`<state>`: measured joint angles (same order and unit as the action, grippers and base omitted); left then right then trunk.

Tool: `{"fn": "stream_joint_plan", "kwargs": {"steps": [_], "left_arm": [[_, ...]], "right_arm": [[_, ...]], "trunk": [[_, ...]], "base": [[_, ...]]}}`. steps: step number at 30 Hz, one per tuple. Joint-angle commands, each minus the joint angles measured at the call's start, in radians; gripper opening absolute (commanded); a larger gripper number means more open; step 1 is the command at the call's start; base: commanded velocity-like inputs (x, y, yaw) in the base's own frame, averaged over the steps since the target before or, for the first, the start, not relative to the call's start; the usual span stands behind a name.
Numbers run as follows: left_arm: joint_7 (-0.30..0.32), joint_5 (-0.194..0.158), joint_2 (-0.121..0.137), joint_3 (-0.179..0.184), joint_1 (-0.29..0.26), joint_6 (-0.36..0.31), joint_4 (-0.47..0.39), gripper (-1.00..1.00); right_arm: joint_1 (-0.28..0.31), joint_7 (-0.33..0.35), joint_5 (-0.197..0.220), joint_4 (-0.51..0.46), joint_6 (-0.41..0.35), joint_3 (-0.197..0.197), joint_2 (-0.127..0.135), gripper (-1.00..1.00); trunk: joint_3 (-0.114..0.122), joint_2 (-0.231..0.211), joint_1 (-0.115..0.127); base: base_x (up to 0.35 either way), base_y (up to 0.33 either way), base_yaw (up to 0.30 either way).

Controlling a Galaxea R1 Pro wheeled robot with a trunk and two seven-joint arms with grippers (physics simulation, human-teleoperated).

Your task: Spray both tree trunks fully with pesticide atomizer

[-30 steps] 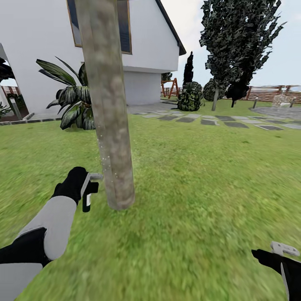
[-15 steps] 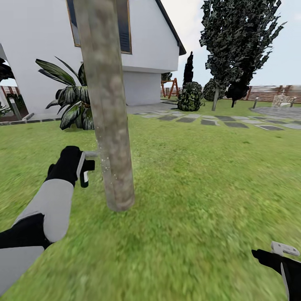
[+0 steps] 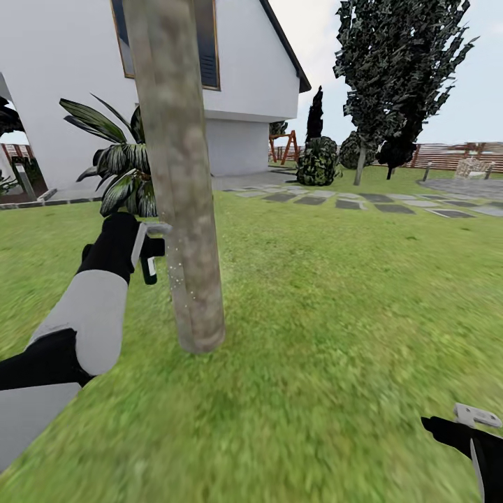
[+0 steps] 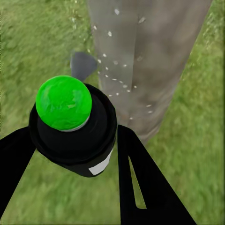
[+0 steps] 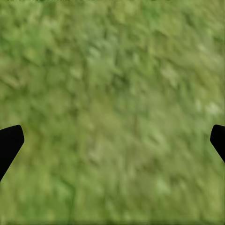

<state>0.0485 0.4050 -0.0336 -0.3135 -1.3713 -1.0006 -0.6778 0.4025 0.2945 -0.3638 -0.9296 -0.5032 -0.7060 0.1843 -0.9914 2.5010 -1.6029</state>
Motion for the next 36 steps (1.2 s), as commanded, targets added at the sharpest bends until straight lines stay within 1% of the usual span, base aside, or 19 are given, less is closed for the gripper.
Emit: {"fn": "stream_joint_plan", "kwargs": {"steps": [1,5,10,12,14,16,17,18,20,23,24,25,28,30,32,34,36], "left_arm": [[0.005,0.008,-0.003,-0.006,-0.010,-0.003,-0.001,-1.00],[0.005,0.008,-0.003,-0.007,-0.040,-0.003,0.000,-1.00],[0.005,0.008,-0.001,-0.007,-0.046,-0.003,0.009,-1.00],[0.005,0.008,0.001,-0.008,-0.046,-0.002,0.047,-1.00],[0.005,0.008,0.004,-0.010,-0.046,-0.001,0.125,-1.00],[0.005,0.008,0.006,-0.010,-0.046,-0.001,0.151,-1.00],[0.005,0.008,0.013,-0.010,-0.046,0.000,0.166,-1.00],[0.005,0.008,0.030,-0.011,-0.046,0.000,0.190,-1.00],[0.005,0.008,0.046,-0.011,-0.046,0.002,0.221,-1.00],[0.005,0.008,0.054,-0.012,-0.045,0.003,0.255,-1.00],[0.005,0.008,0.063,-0.012,-0.045,0.004,0.271,-1.00],[0.006,0.008,0.066,-0.012,-0.044,0.005,0.280,-1.00],[0.007,0.007,0.071,-0.012,-0.040,0.007,0.316,-1.00],[0.008,0.007,0.072,-0.012,-0.039,0.008,0.323,-1.00],[0.009,0.006,0.072,-0.013,-0.037,0.011,0.349,-1.00],[0.009,0.009,0.073,-0.013,-0.036,0.026,0.407,-1.00],[0.007,0.011,0.075,-0.013,-0.022,0.072,0.443,-1.00]], "right_arm": [[0.001,0.009,-0.011,-0.001,-0.003,-0.003,0.000,1.00],[0.001,0.009,-0.010,-0.001,-0.003,-0.003,0.001,1.00],[0.001,0.009,-0.010,-0.001,-0.003,-0.003,0.001,1.00],[0.001,0.009,-0.010,-0.001,-0.003,-0.003,0.001,1.00],[0.001,0.009,-0.010,-0.001,-0.003,-0.003,0.001,1.00],[0.001,0.009,-0.010,-0.001,-0.003,-0.003,0.001,1.00],[0.000,0.009,-0.010,-0.001,-0.003,-0.003,0.001,1.00],[0.001,0.009,-0.010,-0.001,-0.003,-0.003,0.001,1.00],[0.001,0.009,-0.010,-0.001,-0.003,-0.003,0.001,1.00],[0.001,0.009,-0.010,-0.001,-0.003,-0.003,0.001,1.00],[0.001,0.009,-0.010,-0.001,-0.003,-0.003,0.001,1.00],[0.001,0.009,-0.010,-0.001,-0.003,-0.003,0.001,1.00],[0.001,0.009,-0.010,-0.001,-0.003,-0.003,0.001,1.00],[0.001,0.009,-0.010,-0.001,-0.003,-0.003,0.001,1.00],[0.001,0.009,-0.010,-0.001,-0.003,-0.003,0.001,1.00],[0.001,0.009,-0.010,-0.001,-0.003,-0.003,0.001,1.00],[0.000,0.009,-0.010,-0.001,-0.003,-0.003,0.001,1.00]], "trunk": [[-0.001,0.000,0.000],[-0.001,0.000,0.000],[-0.001,0.000,0.000],[-0.001,0.000,0.000],[-0.001,0.000,0.000],[-0.001,0.000,0.000],[-0.001,0.000,0.000],[-0.001,0.000,0.000],[-0.001,0.000,0.000],[-0.001,0.000,0.000],[-0.001,0.000,0.000],[-0.001,0.000,0.000],[-0.001,0.000,0.000],[-0.001,0.000,0.000],[-0.001,0.000,0.000],[-0.001,0.000,0.000],[-0.001,0.000,0.000]], "base": [[0.000,0.000,0.000],[0.000,0.000,0.000],[0.000,0.000,0.000],[0.000,0.000,0.000],[0.000,0.000,0.000],[0.000,0.000,0.000],[0.000,0.000,0.000],[0.000,0.000,0.000],[0.000,0.000,0.000],[0.000,0.000,0.000],[0.000,0.000,0.000],[0.000,0.000,0.000],[0.000,0.000,0.000],[0.000,0.000,0.000],[0.000,0.000,0.000],[0.000,0.000,0.000],[0.000,0.000,0.000]]}}
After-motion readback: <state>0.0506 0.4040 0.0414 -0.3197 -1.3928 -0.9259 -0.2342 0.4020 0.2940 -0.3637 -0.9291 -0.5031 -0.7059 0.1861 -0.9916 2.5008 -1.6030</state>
